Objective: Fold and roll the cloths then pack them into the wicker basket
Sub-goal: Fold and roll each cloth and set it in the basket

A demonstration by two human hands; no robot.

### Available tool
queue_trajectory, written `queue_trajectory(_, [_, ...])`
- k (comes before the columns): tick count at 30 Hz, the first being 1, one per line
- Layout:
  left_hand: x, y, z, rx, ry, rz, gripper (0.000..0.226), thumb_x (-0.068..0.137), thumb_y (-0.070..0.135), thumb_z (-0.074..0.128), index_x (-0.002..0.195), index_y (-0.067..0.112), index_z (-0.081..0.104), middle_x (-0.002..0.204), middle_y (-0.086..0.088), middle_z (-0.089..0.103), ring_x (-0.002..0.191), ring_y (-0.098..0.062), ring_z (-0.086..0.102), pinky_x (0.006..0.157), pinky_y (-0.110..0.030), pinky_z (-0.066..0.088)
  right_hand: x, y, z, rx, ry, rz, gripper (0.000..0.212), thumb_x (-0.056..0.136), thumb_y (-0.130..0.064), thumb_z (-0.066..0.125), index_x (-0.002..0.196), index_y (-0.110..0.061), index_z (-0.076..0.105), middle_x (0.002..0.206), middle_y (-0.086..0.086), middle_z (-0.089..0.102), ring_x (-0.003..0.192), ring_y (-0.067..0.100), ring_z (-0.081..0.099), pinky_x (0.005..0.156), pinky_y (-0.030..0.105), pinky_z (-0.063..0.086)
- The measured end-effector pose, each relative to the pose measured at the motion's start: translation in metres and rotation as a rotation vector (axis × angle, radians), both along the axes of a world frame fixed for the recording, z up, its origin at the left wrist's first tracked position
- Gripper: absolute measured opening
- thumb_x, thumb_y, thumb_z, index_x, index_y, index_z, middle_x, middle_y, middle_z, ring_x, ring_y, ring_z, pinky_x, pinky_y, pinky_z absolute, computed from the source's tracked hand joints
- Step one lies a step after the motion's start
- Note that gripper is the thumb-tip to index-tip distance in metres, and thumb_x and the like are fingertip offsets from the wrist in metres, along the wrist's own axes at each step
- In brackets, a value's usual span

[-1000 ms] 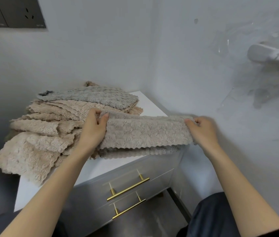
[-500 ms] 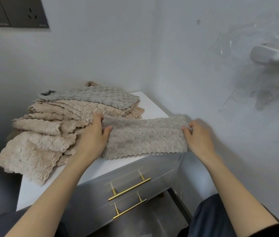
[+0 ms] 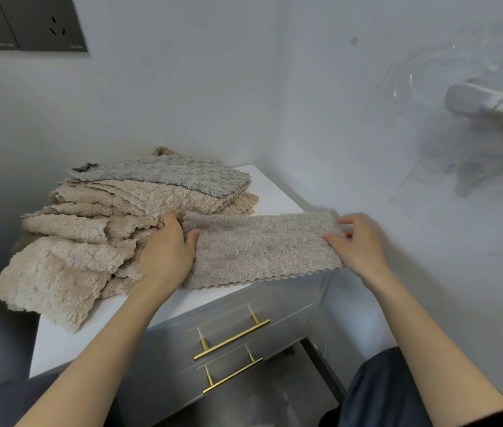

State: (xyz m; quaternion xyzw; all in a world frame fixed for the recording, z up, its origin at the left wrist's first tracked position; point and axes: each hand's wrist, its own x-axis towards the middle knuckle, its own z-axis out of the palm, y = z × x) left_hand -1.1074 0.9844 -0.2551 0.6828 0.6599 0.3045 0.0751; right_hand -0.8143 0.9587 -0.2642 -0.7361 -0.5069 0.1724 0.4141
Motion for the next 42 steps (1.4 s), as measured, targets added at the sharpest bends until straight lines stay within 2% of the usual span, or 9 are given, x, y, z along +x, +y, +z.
queue_trajectory(4, [-0.006,-0.004,0.005,0.049,-0.012,0.0,0.032,0.098,0.027,0.049,0.116,0.002,0.04,0.071,-0.008,0.056,0.065,-0.031,0.057,0.057,-0.04,0.047,-0.004,0.0,0.002,0.176,-0.113,0.041,0.022,0.088,-0.014,0.065,0.109,-0.012,0.061,0.088,0.003,0.057,0.077,0.012,0.05,0.065,0.016,0.032])
queue_trajectory(8, [-0.004,-0.014,0.008,-0.008,0.158,0.033,0.039,0.097,0.028,0.051,0.123,0.002,0.039,0.101,-0.015,0.058,0.091,-0.032,0.058,0.067,-0.042,0.047,-0.013,0.001,-0.002,0.114,-0.299,0.08,0.022,0.092,-0.009,0.057,0.114,-0.01,0.06,0.103,0.011,0.052,0.095,0.026,0.052,0.077,0.026,0.036])
queue_trajectory(11, [0.01,-0.022,0.01,0.17,0.361,0.063,0.04,0.09,0.016,0.061,0.123,-0.002,0.047,0.118,-0.02,0.048,0.105,-0.033,0.046,0.084,-0.039,0.043,-0.025,-0.003,0.001,0.186,-0.593,0.036,0.024,0.091,-0.007,0.055,0.114,-0.007,0.064,0.114,0.011,0.057,0.106,0.029,0.048,0.089,0.036,0.04])
queue_trajectory(14, [0.033,-0.026,0.009,0.365,0.376,-0.065,0.04,0.085,0.004,0.058,0.124,-0.002,0.051,0.128,-0.021,0.047,0.115,-0.037,0.046,0.097,-0.045,0.038,-0.052,-0.005,0.005,0.258,-0.522,0.199,0.028,0.095,-0.012,0.051,0.119,-0.01,0.065,0.127,0.004,0.06,0.119,0.025,0.05,0.103,0.038,0.037])
queue_trajectory(19, [0.057,-0.02,-0.011,0.013,0.437,-0.297,0.05,0.104,0.026,0.018,0.151,0.009,0.017,0.159,-0.005,0.013,0.147,-0.02,0.003,0.12,-0.038,0.0,-0.089,-0.002,-0.006,0.077,-0.547,0.512,0.045,0.105,-0.025,0.029,0.148,-0.014,0.031,0.156,-0.003,0.027,0.146,0.014,0.016,0.117,0.027,-0.003])
queue_trajectory(25, [0.049,-0.013,-0.024,-0.182,0.363,-0.292,0.056,0.102,0.037,0.013,0.153,0.019,-0.001,0.16,0.004,-0.007,0.146,-0.011,-0.009,0.116,-0.035,-0.011,-0.08,0.01,-0.02,-0.13,-0.735,0.459,0.049,0.1,-0.042,0.013,0.149,-0.044,0.013,0.16,-0.014,0.005,0.148,0.014,0.0,0.118,0.043,-0.009])
queue_trajectory(29, [0.032,-0.01,-0.024,-0.234,0.364,-0.228,0.061,0.1,0.045,0.011,0.152,0.019,-0.005,0.16,0.0,-0.009,0.146,-0.011,-0.01,0.117,-0.033,-0.01,-0.06,0.019,-0.021,-0.239,-0.698,0.324,0.05,0.097,-0.054,0.01,0.146,-0.052,0.01,0.16,-0.012,0.002,0.148,0.018,-0.003,0.117,0.046,-0.008])
queue_trajectory(35, [0.025,-0.009,-0.022,-0.285,0.372,-0.171,0.065,0.099,0.05,0.007,0.152,0.015,-0.006,0.16,-0.001,-0.009,0.146,-0.012,-0.012,0.115,-0.039,-0.014,-0.035,0.014,-0.02,-0.28,-0.428,0.169,0.051,0.098,-0.044,0.022,0.148,-0.045,0.017,0.161,-0.004,0.008,0.141,0.033,0.02,0.11,0.045,0.025])
queue_trajectory(42, [0.026,-0.01,-0.018,-0.131,0.361,-0.168,0.059,0.101,0.045,0.018,0.151,0.015,0.019,0.158,0.001,0.017,0.146,-0.015,0.008,0.117,-0.043,-0.002,-0.026,0.01,-0.012,-0.066,-0.051,0.03,0.051,0.094,-0.026,0.052,0.142,-0.013,0.037,0.133,0.01,0.053,0.125,0.027,0.047,0.098,0.032,0.036])
